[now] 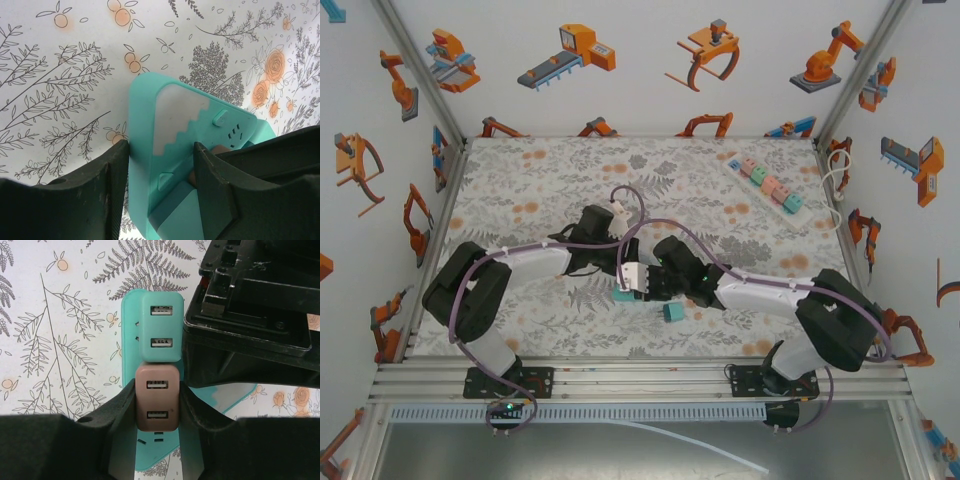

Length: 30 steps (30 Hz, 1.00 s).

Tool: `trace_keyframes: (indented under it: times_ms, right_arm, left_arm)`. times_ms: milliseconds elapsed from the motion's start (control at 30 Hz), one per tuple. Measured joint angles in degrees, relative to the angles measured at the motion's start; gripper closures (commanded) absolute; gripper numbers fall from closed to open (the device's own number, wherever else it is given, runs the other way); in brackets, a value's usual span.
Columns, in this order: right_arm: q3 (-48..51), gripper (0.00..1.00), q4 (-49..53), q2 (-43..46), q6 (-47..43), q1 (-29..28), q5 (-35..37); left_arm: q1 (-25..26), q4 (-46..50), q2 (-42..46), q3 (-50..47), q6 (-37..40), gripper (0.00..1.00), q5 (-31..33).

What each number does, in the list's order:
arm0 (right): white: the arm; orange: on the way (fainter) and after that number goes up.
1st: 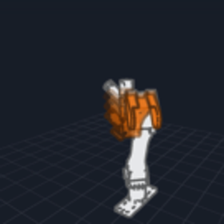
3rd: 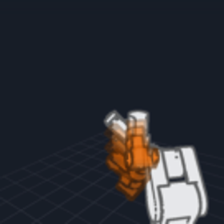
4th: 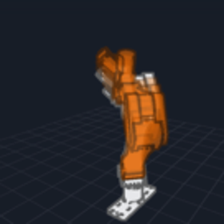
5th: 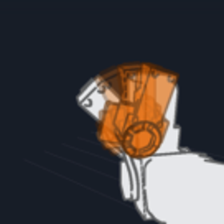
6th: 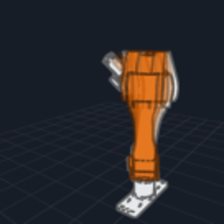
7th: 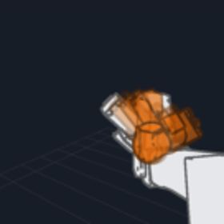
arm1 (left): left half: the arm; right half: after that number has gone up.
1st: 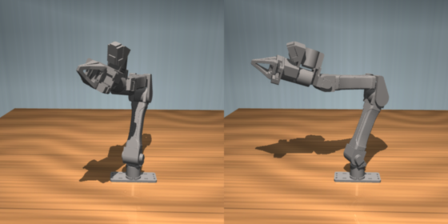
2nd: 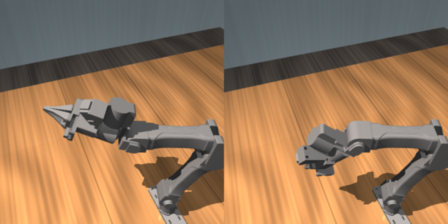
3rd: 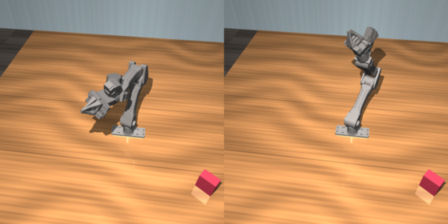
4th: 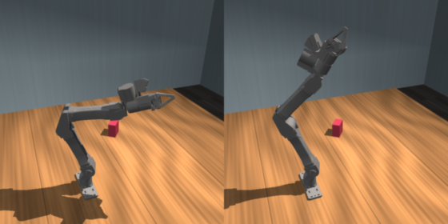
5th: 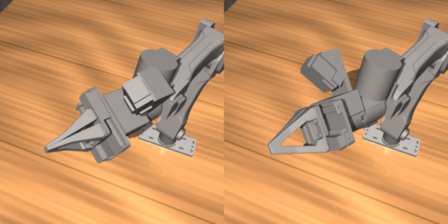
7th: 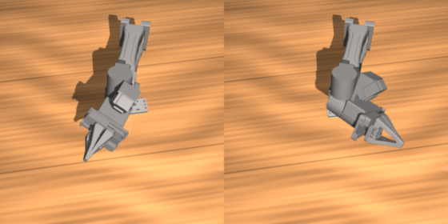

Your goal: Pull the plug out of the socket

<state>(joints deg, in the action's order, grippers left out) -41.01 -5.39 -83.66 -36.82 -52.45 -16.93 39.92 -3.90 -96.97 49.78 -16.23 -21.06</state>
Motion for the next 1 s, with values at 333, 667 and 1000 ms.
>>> trace_keyframes:
  times_ms: [333, 667, 1000]
  right_arm:
    - [0.17, 1.00, 0.00, 7.48, 2.62, -0.02, -1.73]
    - [2.05, 1.00, -1.51, 19.10, 18.84, -0.74, 4.02]
    - [0.48, 1.00, 8.74, 36.65, 59.84, -0.74, 20.61]
  left_arm:
    - [-0.04, -1.49, 0.00, 0.00, -0.04, 0.50, 1.46]
    - [-0.35, -0.20, 1.51, 0.07, -0.07, 0.46, 3.39]
    - [-1.79, 10.03, 8.09, 3.67, 0.85, 0.42, 7.72]
